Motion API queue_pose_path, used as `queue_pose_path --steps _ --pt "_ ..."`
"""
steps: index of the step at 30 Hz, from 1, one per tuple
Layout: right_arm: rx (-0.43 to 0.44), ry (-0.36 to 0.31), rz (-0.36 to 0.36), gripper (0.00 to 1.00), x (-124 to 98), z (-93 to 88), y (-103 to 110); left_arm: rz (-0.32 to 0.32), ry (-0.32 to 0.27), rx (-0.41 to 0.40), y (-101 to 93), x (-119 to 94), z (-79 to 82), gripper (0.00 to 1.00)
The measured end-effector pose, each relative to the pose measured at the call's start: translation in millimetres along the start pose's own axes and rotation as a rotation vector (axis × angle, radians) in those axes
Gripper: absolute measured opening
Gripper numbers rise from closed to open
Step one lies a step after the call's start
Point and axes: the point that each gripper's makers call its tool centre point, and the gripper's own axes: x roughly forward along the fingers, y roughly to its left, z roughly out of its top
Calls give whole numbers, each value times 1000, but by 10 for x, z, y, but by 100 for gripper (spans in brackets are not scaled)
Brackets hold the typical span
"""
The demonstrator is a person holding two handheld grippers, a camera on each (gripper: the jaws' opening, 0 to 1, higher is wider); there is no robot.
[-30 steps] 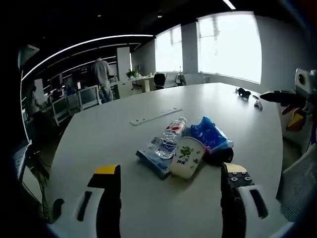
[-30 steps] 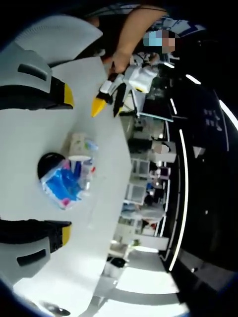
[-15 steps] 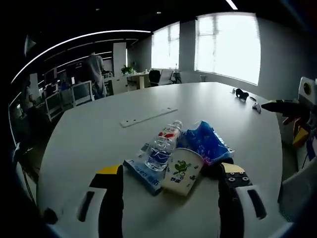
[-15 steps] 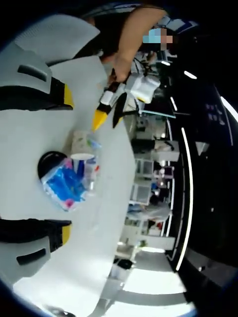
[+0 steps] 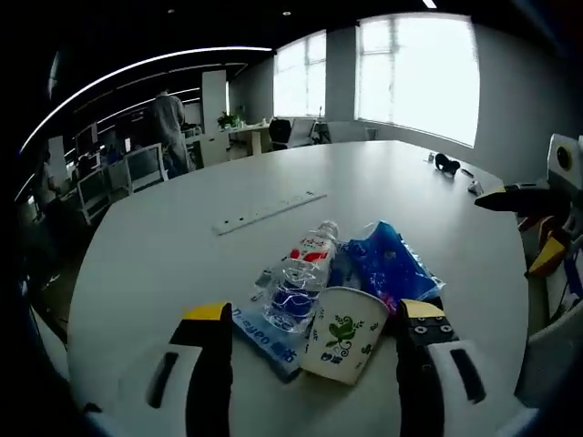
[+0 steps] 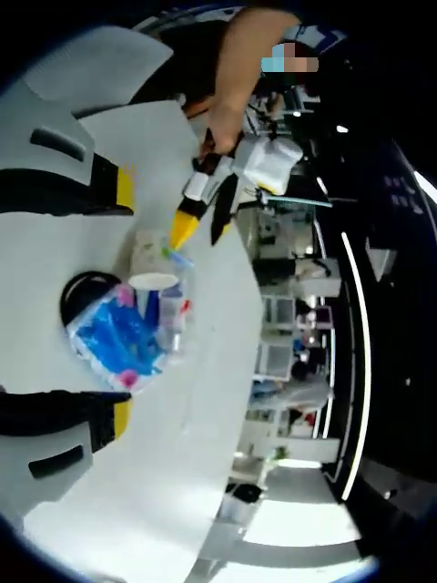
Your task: Arrange the tabletop items into an orderly group along one side of the table until the central work area is clear of visible clutter.
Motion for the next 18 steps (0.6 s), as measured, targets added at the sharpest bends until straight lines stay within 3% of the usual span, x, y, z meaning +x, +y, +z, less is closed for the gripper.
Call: queue_pose_path --steps 5,12,18 --pt "-14 28 -1 71 157 -1 -106 -10 27 34 -2 117 40 65" --pt "-15 19 9 68 341 55 -191 -18 48 56 -52 284 54 60" --pt "61 -5 11 67 508 122 -315 -30 65 65 -81 395 58 57"
